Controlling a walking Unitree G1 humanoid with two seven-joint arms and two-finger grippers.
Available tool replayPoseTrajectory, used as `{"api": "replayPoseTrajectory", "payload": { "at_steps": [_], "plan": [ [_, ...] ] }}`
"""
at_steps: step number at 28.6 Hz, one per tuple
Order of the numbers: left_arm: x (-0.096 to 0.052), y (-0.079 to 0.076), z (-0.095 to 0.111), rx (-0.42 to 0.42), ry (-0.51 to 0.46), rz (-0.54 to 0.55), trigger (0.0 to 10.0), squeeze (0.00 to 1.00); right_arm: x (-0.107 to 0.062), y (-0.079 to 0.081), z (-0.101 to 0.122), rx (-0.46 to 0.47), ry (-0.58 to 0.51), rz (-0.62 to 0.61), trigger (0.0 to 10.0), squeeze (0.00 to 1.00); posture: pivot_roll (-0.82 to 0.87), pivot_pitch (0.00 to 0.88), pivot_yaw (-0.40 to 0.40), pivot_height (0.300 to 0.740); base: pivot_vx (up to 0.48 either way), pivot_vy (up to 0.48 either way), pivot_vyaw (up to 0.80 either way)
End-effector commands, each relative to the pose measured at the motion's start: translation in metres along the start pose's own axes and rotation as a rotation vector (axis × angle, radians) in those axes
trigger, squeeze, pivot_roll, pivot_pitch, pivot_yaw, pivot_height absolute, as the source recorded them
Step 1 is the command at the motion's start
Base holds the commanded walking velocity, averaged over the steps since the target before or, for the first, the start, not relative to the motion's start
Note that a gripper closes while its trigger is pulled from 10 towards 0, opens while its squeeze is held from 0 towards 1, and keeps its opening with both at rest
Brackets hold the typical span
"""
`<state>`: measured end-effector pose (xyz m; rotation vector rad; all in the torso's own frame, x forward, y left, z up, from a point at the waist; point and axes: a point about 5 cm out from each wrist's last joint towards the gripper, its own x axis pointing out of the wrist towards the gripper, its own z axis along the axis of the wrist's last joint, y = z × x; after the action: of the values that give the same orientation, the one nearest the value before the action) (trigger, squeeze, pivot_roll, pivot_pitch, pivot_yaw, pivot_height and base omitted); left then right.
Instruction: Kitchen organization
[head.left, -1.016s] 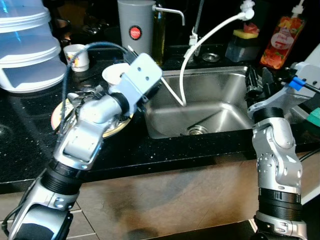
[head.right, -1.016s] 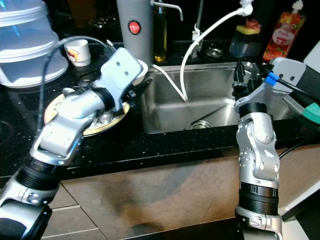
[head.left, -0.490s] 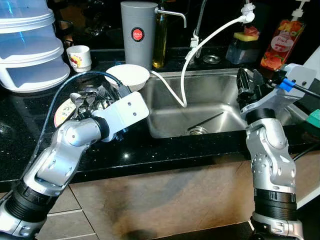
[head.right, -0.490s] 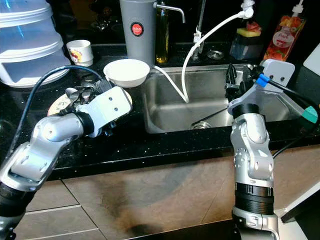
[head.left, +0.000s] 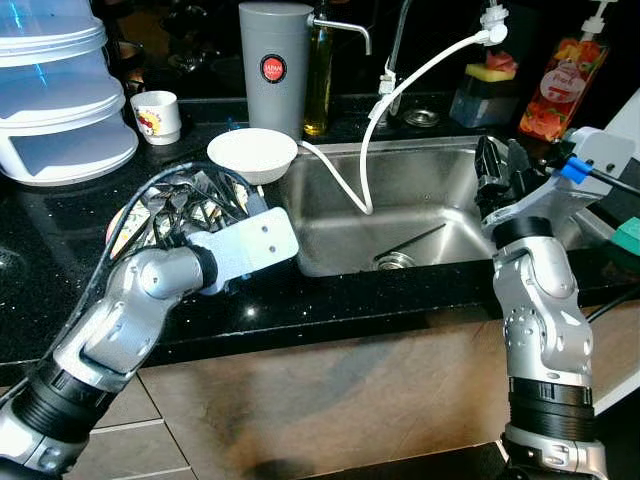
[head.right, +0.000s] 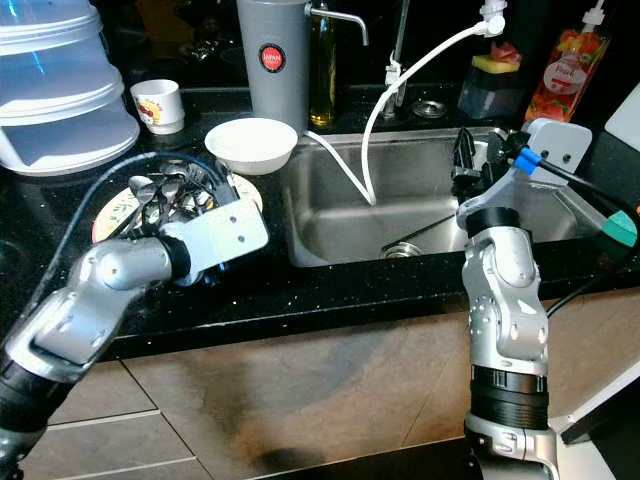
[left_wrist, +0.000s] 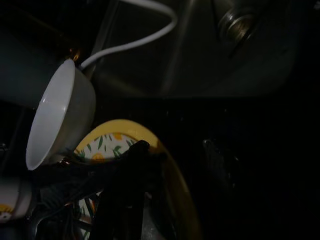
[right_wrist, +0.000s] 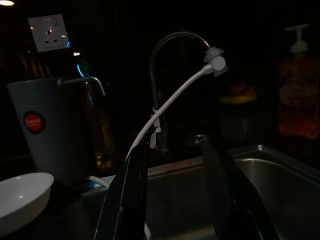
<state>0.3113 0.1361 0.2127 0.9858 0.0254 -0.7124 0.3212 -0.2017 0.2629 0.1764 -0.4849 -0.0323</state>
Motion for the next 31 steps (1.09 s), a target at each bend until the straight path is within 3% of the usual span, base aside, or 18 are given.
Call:
{"api": "replayPoseTrajectory", "payload": {
  "at_steps": [1, 3, 4, 5, 6, 7, 8, 9, 20, 21, 22, 24, 27, 31],
  "plan": [
    [0.003, -0.004, -0.006, 0.026, 0.027, 0.000, 10.0, 0.00, 0.000, -0.002, 0.001, -0.002, -0.006, -0.010, 10.0, 0.00, 0.04, 0.000, -0.038, 0.740, 0.000, 0.000, 0.00],
    [0.006, -0.005, -0.009, 0.025, 0.034, 0.019, 10.0, 0.00, 0.001, -0.002, 0.001, -0.002, -0.006, -0.009, 10.0, 0.00, 0.03, 0.000, -0.040, 0.740, 0.000, 0.000, 0.00],
    [0.010, -0.004, -0.011, 0.034, 0.045, 0.048, 8.1, 0.00, 0.001, -0.003, 0.001, -0.003, -0.007, -0.008, 10.0, 0.00, 0.03, 0.000, -0.040, 0.740, 0.000, 0.000, 0.00],
    [0.010, -0.004, -0.011, 0.034, 0.045, 0.048, 8.1, 0.00, 0.001, -0.003, 0.001, -0.003, -0.007, -0.008, 10.0, 0.00, 0.03, 0.000, -0.040, 0.740, 0.000, 0.000, 0.00],
    [0.012, -0.003, -0.013, 0.055, 0.054, 0.068, 2.8, 0.00, 0.001, -0.003, 0.001, -0.003, -0.007, -0.008, 10.0, 0.00, 0.03, 0.000, -0.040, 0.740, 0.000, 0.000, 0.00],
    [0.012, -0.003, -0.013, 0.055, 0.054, 0.068, 2.8, 0.00, 0.001, -0.003, 0.001, -0.003, -0.007, -0.008, 10.0, 0.00, 0.03, 0.000, -0.040, 0.740, 0.000, 0.000, 0.00],
    [0.013, -0.002, -0.013, 0.058, 0.054, 0.080, 0.3, 0.00, 0.001, -0.003, 0.001, -0.004, -0.007, -0.008, 10.0, 0.00, 0.03, 0.000, -0.040, 0.740, 0.000, 0.000, 0.00],
    [0.014, 0.002, -0.012, 0.060, 0.044, 0.109, 0.0, 0.00, 0.002, -0.003, 0.002, -0.004, -0.008, -0.009, 10.0, 0.00, 0.03, 0.000, -0.041, 0.740, 0.000, 0.000, 0.00],
    [0.014, 0.027, 0.004, 0.106, -0.051, 0.302, 0.0, 0.00, 0.002, -0.003, 0.002, -0.005, -0.010, -0.005, 10.0, 0.00, 0.03, 0.000, -0.045, 0.740, 0.000, 0.000, 0.00],
    [0.013, 0.034, 0.010, 0.121, -0.086, 0.378, 0.0, 0.00, 0.003, -0.003, 0.002, -0.005, -0.010, -0.004, 10.0, 0.00, 0.03, 0.000, -0.046, 0.740, 0.000, 0.000, 0.00],
    [0.012, 0.042, 0.017, 0.135, -0.127, 0.449, 10.0, 0.00, 0.003, -0.003, 0.003, -0.006, -0.011, -0.003, 10.0, 0.00, 0.03, 0.000, -0.048, 0.740, 0.000, 0.000, 0.00],
    [0.010, 0.053, 0.027, 0.162, -0.173, 0.559, 10.0, 0.00, 0.004, -0.003, 0.003, -0.008, -0.012, -0.002, 10.0, 0.00, 0.02, 0.000, -0.046, 0.740, 0.000, 0.000, 0.00],
    [0.009, 0.058, 0.028, 0.151, -0.184, 0.608, 10.0, 0.00, 0.004, -0.004, 0.004, -0.009, -0.014, -0.003, 10.0, 0.00, 0.02, 0.000, -0.048, 0.740, 0.000, 0.000, 0.00],
    [0.015, 0.047, 0.007, 0.173, -0.050, 0.409, 10.0, 0.00, 0.004, -0.004, 0.004, -0.011, -0.016, -0.001, 10.0, 0.00, 0.02, 0.000, -0.048, 0.740, 0.000, 0.000, 0.00]
  ]
}}
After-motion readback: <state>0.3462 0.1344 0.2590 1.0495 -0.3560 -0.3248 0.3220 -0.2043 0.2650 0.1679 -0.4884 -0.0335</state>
